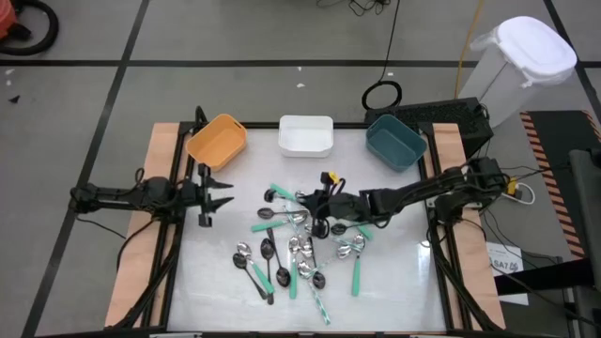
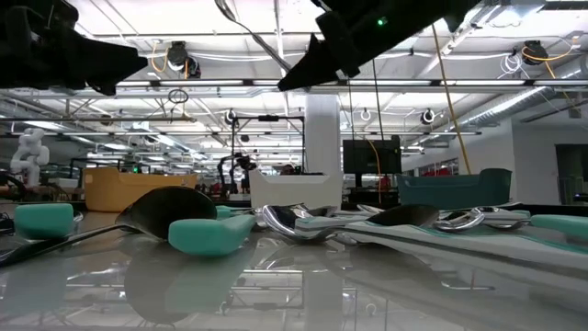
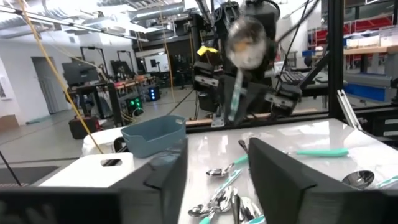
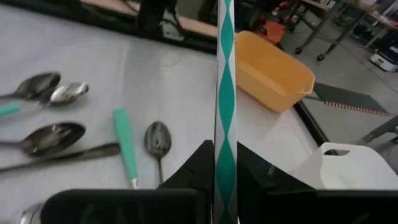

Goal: Sort silverware by color (type)
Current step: Put the blue patterned spoon into the blue bin

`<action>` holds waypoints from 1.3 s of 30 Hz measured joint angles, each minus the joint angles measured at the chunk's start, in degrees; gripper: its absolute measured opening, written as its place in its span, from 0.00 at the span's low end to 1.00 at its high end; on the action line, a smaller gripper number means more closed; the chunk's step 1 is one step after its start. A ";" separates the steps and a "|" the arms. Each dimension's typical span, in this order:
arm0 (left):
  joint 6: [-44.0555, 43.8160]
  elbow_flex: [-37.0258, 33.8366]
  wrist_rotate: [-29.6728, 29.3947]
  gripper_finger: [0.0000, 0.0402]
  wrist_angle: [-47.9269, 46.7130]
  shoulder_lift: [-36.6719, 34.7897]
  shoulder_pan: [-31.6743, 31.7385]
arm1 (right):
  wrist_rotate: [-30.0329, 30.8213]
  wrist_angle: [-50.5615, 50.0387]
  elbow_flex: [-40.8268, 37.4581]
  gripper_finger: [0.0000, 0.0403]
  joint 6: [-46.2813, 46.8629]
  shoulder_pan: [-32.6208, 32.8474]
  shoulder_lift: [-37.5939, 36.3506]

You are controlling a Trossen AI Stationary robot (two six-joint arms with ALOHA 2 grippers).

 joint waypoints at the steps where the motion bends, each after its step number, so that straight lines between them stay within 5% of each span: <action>1: 0.31 0.00 0.02 0.47 0.52 0.71 0.00 | -0.01 0.60 0.02 0.08 -0.03 -0.25 0.00; 8: 1.43 0.00 1.94 0.52 11.13 8.06 0.00 | -0.30 7.88 0.00 0.08 -1.53 -1.88 1.79; 14: 3.02 0.00 4.04 0.52 22.86 17.96 0.00 | -11.81 28.22 0.02 0.08 -5.67 -4.65 8.05; 18: 2.29 0.31 4.76 0.52 30.31 24.09 0.00 | -13.85 37.58 0.57 0.08 -5.66 -6.15 12.13; 25: 2.25 5.78 4.78 0.53 30.79 34.64 0.00 | -13.82 37.79 4.78 0.08 -5.58 -6.98 17.58; 34: 1.74 13.96 3.69 0.73 30.60 47.98 0.13 | -15.34 37.26 6.25 0.08 -5.60 -6.90 18.56; 39: 1.78 18.57 3.69 0.76 30.57 54.26 0.15 | -15.37 37.19 6.26 0.08 -5.60 -6.83 18.50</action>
